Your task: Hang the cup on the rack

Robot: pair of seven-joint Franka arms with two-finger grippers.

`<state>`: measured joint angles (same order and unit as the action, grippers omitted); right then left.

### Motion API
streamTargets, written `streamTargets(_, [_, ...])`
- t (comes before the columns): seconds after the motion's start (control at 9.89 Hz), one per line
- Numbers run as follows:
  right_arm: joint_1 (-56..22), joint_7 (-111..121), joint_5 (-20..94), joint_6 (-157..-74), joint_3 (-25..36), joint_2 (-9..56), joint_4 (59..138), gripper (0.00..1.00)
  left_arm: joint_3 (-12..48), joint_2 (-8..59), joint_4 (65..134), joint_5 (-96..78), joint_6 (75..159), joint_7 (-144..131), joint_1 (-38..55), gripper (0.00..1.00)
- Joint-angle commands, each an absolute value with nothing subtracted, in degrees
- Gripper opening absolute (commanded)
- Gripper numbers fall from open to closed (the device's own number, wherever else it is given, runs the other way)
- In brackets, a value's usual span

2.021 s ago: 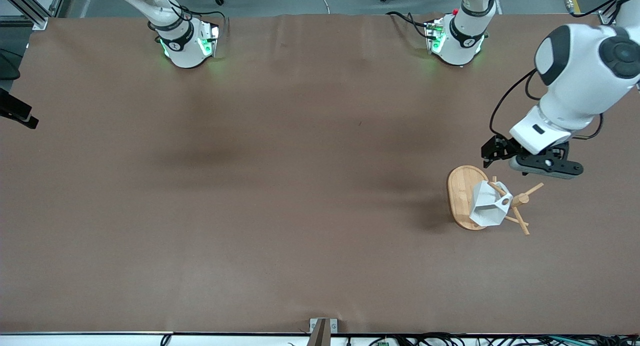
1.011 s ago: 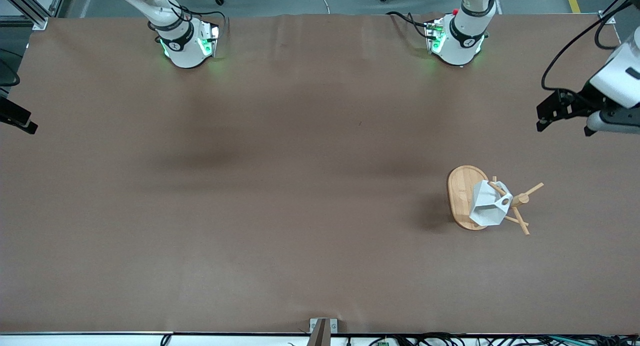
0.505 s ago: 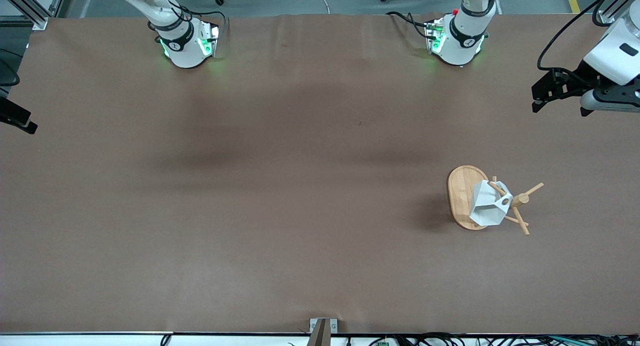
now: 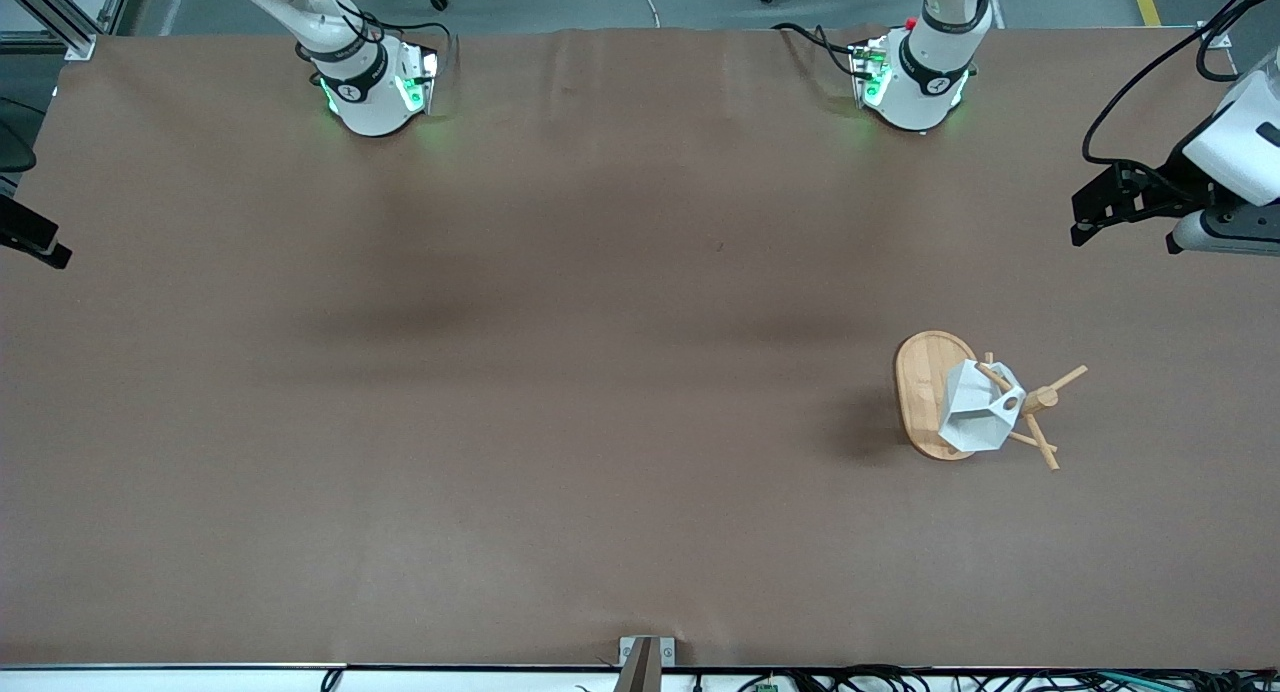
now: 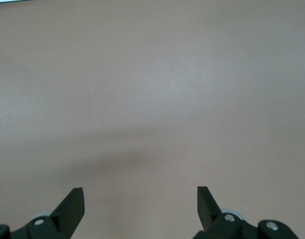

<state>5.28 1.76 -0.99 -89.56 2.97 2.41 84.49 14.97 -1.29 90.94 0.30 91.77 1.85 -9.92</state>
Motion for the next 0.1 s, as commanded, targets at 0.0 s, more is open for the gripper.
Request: streamTargets(0.0, [6.06,1.14,-1.58,-89.74,2.37,2.11,84.29,1.00,15.21,-0.44,90.70,-0.44,89.30,0.97,-9.84,1.00])
